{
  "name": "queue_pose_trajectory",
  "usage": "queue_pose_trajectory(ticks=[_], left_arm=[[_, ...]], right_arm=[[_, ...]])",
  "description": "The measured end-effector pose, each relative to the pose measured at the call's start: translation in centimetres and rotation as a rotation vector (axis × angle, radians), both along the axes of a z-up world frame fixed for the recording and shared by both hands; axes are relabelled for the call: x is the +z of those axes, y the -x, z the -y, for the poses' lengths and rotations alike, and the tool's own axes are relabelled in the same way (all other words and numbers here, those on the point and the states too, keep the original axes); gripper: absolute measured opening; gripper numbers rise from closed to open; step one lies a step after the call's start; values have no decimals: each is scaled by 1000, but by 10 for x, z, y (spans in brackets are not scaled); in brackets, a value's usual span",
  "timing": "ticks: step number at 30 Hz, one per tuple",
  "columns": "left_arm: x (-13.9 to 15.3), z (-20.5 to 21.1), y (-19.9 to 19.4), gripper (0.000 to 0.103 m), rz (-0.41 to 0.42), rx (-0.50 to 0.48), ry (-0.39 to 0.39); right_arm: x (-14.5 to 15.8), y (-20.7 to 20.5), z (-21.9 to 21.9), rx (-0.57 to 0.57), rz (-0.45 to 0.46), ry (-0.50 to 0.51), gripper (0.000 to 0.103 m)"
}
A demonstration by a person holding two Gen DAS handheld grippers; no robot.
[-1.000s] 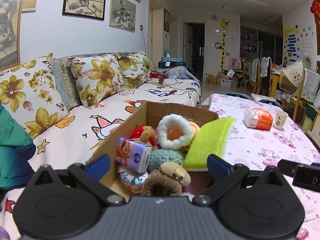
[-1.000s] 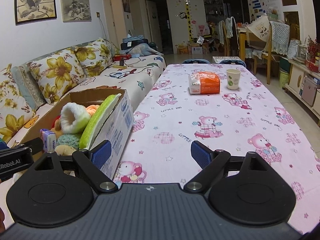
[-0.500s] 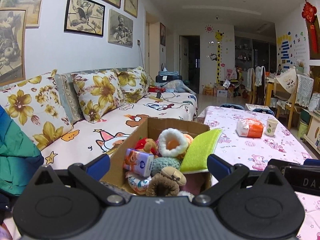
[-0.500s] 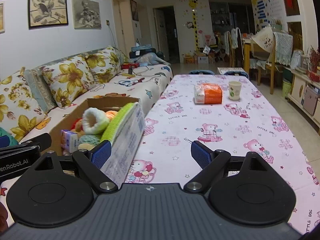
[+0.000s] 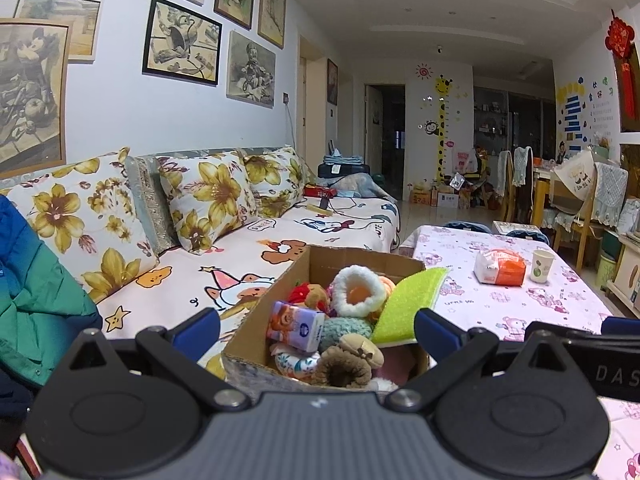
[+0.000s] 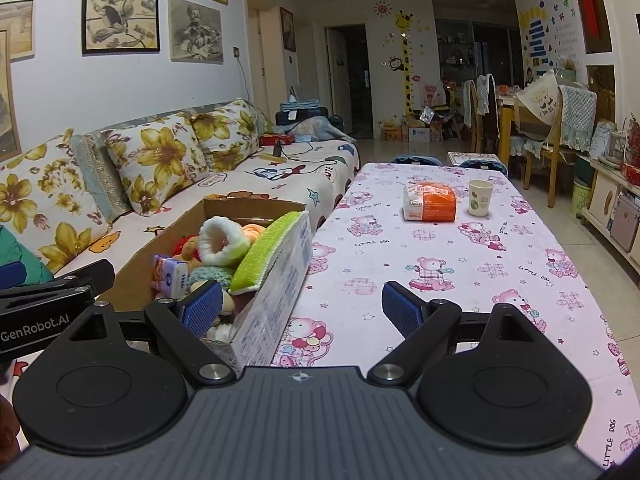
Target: Organize soft objects
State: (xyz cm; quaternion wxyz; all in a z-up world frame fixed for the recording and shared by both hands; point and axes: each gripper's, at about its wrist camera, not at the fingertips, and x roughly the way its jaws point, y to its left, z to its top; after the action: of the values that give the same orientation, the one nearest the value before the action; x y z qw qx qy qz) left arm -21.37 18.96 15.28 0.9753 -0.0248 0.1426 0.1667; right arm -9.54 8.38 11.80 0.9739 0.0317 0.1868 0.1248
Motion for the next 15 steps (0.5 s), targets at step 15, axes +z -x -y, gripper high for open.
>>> queue_pose_trajectory(ticks=[15], left_arm=[[-5, -2, 2, 102, -2, 14, -22]], right_arm=[[-6, 0, 4, 23, 0, 11, 103]])
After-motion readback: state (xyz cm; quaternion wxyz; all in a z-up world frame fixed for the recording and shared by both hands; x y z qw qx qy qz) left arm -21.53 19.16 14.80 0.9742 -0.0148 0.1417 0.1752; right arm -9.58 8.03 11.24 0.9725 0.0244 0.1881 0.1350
